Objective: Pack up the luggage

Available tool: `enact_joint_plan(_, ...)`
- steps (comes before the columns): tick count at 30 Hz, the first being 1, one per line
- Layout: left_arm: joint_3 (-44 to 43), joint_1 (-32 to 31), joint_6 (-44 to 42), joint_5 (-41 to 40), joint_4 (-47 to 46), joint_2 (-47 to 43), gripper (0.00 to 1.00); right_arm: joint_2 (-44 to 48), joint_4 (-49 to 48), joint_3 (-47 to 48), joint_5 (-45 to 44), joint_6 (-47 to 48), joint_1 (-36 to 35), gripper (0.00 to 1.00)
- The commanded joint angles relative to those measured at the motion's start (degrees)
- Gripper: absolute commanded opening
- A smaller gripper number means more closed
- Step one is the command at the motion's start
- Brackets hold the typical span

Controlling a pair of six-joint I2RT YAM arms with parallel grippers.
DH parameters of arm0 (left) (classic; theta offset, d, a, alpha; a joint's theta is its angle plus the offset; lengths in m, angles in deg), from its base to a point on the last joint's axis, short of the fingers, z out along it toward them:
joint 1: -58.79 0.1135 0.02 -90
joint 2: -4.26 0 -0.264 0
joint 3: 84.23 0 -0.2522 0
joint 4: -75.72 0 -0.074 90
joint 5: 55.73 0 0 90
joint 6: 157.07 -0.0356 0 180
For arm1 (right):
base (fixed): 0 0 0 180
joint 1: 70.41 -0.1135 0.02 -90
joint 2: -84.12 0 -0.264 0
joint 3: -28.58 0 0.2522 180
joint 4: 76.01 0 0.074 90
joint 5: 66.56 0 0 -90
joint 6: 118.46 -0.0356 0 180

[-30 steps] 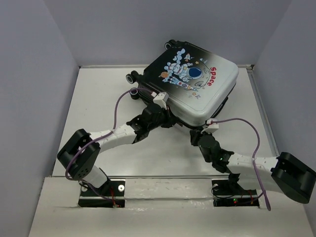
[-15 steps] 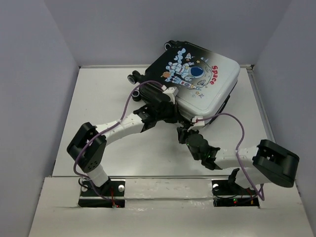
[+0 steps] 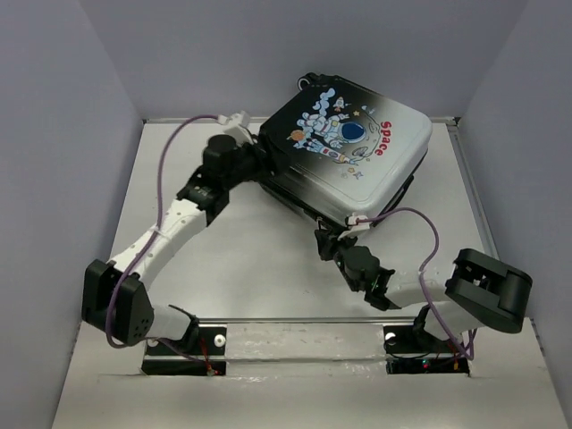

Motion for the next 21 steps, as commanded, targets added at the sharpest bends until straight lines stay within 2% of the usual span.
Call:
enact_joint_plan(1,3.12,14.65,10.18,8.03,-10.59,-3.98,0.83,8.52,0.44,-1.37,5.79,-3.25,-2.11,0.08)
enact_joint_plan(3,2.34,18.26,11.41,8.56,-10.23,-2.58,0.9,11.33,4.04,-1.55,6.49,-3.61,-2.11,0.36)
enact_joint_plan(4,1.55,19.75,11.85,8.91,-9.62,-1.53,0.92,13.0,9.97,-1.21,6.5,-4.39,-2.11,0.52)
enact_joint_plan(5,-0.55,22.2,12.64,10.22,-9.1,1.26,0.93,16.15,13.43,-0.16,7.02,-4.66,-2.11,0.77)
enact_joint_plan(6,-1.53,22.92,13.0,11.02,-8.83,2.77,0.93,17.66,19.2,0.37,7.55,-4.75,-2.11,0.84)
enact_joint_plan(8,-4.68,23.98,13.26,11.73,-8.22,5.76,0.94,20.73,24.77,1.08,7.9,-5.19,-2.11,0.91)
enact_joint_plan(12,-9.78,24.86,14.93,14.09,-8.99,13.75,0.95,30.04,35.41,0.65,8.34,-5.98,-2.11,0.9)
enact_joint_plan(16,-12.42,24.86,17.91,15.86,-12.16,17.89,0.95,34.28,40.6,0.12,10.36,-7.47,-2.11,0.9)
enact_joint_plan(21,-17.7,24.86,20.2,15.33,-13.13,23.6,0.95,37.18,42.02,-1.55,11.68,-8.88,-2.11,0.9)
